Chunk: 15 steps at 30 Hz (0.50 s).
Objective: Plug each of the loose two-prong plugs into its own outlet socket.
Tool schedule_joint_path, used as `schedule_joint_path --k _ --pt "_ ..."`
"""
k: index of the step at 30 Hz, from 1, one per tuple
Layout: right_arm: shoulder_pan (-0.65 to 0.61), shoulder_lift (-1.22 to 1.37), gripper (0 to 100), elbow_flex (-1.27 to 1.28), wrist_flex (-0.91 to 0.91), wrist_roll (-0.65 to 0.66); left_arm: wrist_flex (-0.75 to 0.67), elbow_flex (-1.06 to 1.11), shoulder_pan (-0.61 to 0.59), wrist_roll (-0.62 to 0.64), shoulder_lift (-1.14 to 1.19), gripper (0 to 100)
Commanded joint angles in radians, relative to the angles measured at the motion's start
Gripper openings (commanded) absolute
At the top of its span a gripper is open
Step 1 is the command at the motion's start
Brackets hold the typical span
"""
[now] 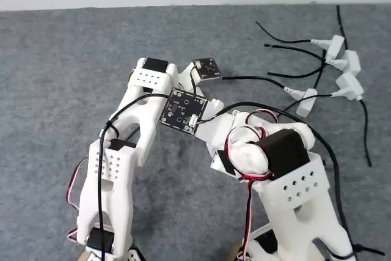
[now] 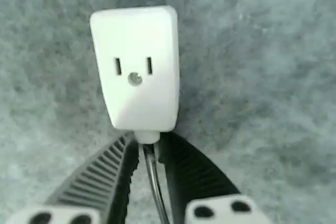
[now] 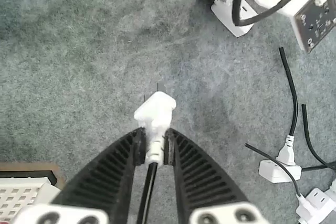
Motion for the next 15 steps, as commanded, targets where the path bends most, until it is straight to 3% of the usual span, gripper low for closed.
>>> schedule_joint_path --k 1,15 --pt "0.002 -0.022 1.0 -0.003 -0.012 0.005 0.061 -0.021 -0.025 -0.017 -0.066 1" --pt "0.004 -0.022 1.0 -0.003 -0.013 0.005 0.256 -0.016 -0.018 -0.043 -0.288 1"
